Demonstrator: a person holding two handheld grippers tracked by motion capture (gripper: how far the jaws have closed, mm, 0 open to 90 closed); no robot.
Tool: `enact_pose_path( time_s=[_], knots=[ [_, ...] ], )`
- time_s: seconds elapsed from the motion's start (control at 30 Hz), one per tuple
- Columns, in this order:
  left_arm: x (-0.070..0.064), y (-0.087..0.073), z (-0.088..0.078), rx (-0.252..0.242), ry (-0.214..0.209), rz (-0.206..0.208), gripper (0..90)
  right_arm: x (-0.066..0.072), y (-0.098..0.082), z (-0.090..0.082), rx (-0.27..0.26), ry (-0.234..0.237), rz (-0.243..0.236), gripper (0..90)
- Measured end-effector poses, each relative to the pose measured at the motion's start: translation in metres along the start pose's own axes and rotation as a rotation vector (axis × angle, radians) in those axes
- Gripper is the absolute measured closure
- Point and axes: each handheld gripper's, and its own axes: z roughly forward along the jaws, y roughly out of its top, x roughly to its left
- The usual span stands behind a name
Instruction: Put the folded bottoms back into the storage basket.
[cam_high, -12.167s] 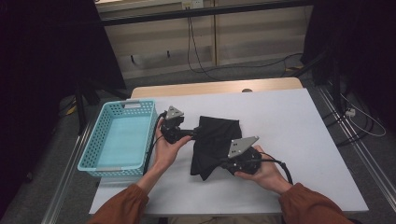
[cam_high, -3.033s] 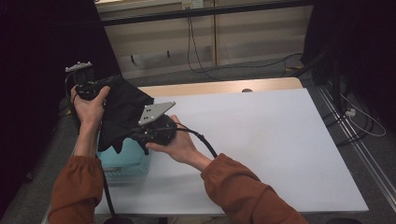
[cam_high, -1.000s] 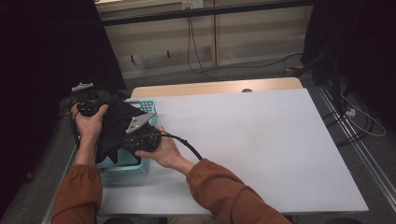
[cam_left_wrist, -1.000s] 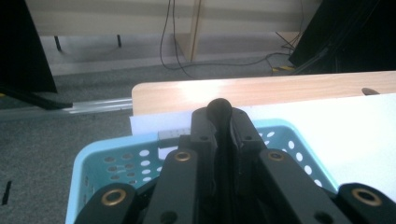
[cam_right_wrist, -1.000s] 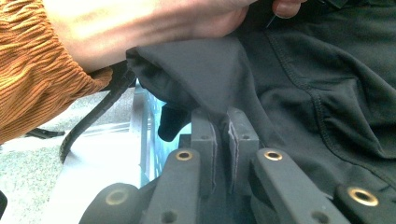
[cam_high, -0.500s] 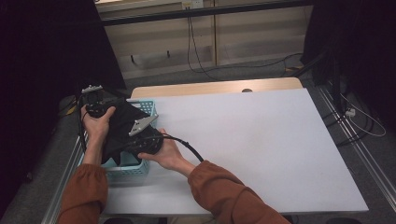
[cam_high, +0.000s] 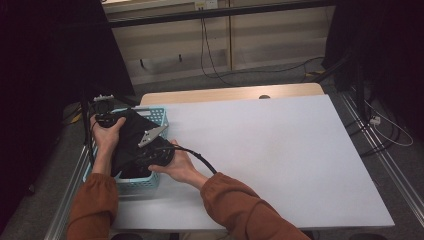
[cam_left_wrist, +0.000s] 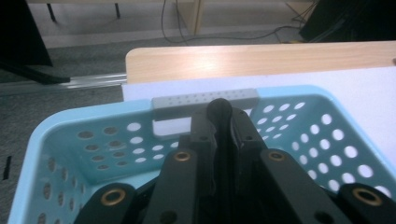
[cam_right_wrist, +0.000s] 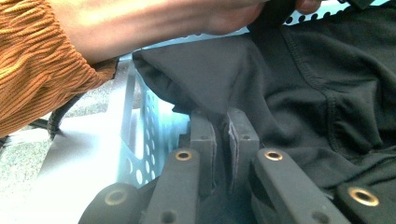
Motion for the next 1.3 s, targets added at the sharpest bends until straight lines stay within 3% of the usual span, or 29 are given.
enact_pose_path(
  time_s=[0.27,0.43,0.47,0.5,0.53,0.6,0.67,0.9,1.0,1.3],
  knots=[
    [0.009,-0.005,0.002,0.011,0.020,-0.011,82.2,-0.001,0.007,0.007,0.024,0.000,-0.014,82.8],
    [0.018,-0.009,0.002,0.015,0.063,-0.025,79.5,-0.001,0.007,0.014,0.037,0.014,0.000,77.9],
    [0.020,-0.010,0.001,0.012,0.073,-0.026,73.6,-0.001,0.007,0.015,0.038,0.019,0.003,75.3],
    [0.021,-0.010,0.001,0.000,0.094,-0.045,60.8,-0.001,0.006,0.015,0.038,0.022,0.005,71.4],
    [0.021,-0.010,0.000,0.000,0.104,-0.047,56.0,-0.001,0.006,0.015,0.033,0.025,0.013,64.4],
    [0.022,-0.011,-0.002,-0.003,0.103,-0.032,56.5,-0.002,0.006,0.015,0.031,0.028,0.019,63.1],
    [0.021,-0.011,-0.003,-0.009,0.107,-0.022,51.3,-0.003,0.006,0.014,0.027,0.020,0.022,61.2],
    [0.019,-0.011,-0.010,-0.039,0.092,-0.031,42.1,-0.005,0.006,0.009,0.016,0.018,0.034,57.2],
    [0.019,-0.010,-0.013,-0.031,0.101,-0.021,31.9,-0.005,0.006,0.006,0.011,0.013,0.032,54.7],
    [0.013,-0.009,-0.023,-0.043,0.119,0.002,16.4,-0.009,0.004,-0.006,-0.008,0.005,0.043,50.0]
  ],
)
